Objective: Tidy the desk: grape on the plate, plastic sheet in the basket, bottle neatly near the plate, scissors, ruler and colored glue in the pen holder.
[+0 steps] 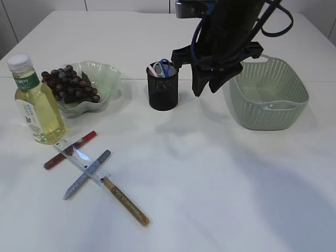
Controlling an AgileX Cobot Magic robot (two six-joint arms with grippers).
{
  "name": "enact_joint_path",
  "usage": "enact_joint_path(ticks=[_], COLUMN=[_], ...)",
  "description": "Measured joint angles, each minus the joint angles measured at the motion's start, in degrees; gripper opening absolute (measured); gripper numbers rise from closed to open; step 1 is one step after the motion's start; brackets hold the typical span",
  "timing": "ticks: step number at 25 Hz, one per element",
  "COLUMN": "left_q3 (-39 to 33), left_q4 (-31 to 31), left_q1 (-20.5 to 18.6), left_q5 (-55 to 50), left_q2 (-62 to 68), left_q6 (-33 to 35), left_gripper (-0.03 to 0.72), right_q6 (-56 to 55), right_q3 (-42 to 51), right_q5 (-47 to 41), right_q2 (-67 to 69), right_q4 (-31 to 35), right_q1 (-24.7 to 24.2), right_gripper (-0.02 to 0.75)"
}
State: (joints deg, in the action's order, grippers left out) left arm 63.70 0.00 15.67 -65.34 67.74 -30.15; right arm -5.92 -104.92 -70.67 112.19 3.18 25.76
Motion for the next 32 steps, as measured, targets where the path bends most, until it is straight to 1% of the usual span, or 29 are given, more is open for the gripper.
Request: enact_joint_path(ticks=[3,8,11,14,17,20,23,28,32], left_q3=[0.0,0.0,0.0,0.0,0.0,0.1,0.1,0.1,0.1], left_q4=[-1.6,-6.8,-8.0,-8.7,-8.9,-8.2,-7.7,-7.7,-9.1], left_q1=[0.0,0.0,0.0,0.0,0.4,2.0,3.0,3.1,3.1], left_q5=[1.7,4.0,8.1,14.5,20.5,24.5,25.2,23.4,23.3], left_q2=[0.6,5.1,9.2,13.3,17.1,21.2,25.6,30.1,31.2], left_q6=[-2.4,-4.6,-6.9,-10.7,-15.7,-20.1,-22.3,-22.8,-22.9], left_gripper=[0.24,0.244,0.244,0.247,0.279,0.325,0.346,0.349,0.349], right_q6=[0.0,0.0,0.0,0.5,0.9,1.1,2.0,2.3,4.1], right_q3=[0.0,0.0,0.0,0.0,0.0,0.0,0.0,0.0,0.0], right_q5=[-0.1,-0.1,-0.1,-0.1,-0.1,-0.1,-0.1,-0.1,-0.1], right_q2=[0.0,0.0,0.0,0.0,0.0,0.0,0.0,0.0,0.0], right_q4=[0.1,0.4,1.1,3.0,4.4,4.8,4.8,4.8,4.6], right_q1=[0.0,0.0,0.0,0.0,0.0,0.0,0.0,0.0,0.0], right_gripper=[0.295,0.293,0.293,0.293,0.293,0.293,0.293,0.293,0.293])
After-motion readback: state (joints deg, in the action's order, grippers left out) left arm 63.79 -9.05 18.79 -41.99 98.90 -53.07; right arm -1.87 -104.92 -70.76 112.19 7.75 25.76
